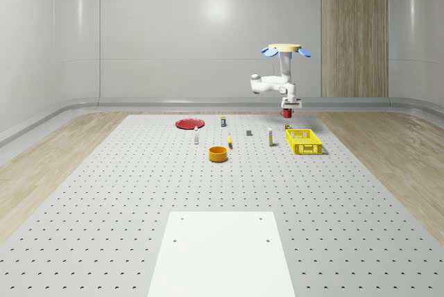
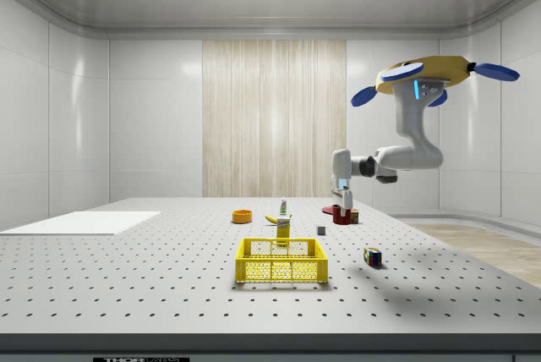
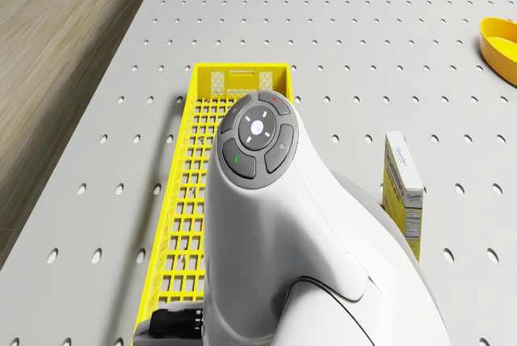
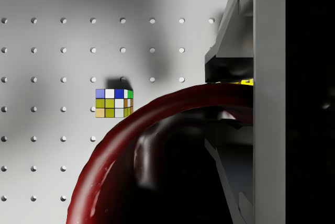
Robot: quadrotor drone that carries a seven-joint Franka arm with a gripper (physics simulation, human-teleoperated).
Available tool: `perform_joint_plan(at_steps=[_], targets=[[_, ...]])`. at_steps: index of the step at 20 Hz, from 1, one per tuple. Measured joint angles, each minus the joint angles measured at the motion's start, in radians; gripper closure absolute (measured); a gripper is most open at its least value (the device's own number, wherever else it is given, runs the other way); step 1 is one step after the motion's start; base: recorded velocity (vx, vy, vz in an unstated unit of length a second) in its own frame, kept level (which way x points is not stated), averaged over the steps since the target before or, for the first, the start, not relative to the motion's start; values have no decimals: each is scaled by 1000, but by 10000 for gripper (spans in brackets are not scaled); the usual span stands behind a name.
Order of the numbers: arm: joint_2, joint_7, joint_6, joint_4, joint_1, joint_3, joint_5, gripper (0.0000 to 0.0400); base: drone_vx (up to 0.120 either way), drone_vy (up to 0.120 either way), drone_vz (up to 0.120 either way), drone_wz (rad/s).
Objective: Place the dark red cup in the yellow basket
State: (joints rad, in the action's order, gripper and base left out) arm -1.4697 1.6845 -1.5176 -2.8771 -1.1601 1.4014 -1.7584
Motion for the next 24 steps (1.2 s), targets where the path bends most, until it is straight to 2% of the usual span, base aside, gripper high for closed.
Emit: perform_joint_plan(at_steps=[5, 24], targets=[[-11, 2, -10, 0, -2, 2, 4, 300, 120, 104, 0, 0], [-44, 6, -42, 2, -8, 7, 18, 300, 120, 0, 0, 0]])
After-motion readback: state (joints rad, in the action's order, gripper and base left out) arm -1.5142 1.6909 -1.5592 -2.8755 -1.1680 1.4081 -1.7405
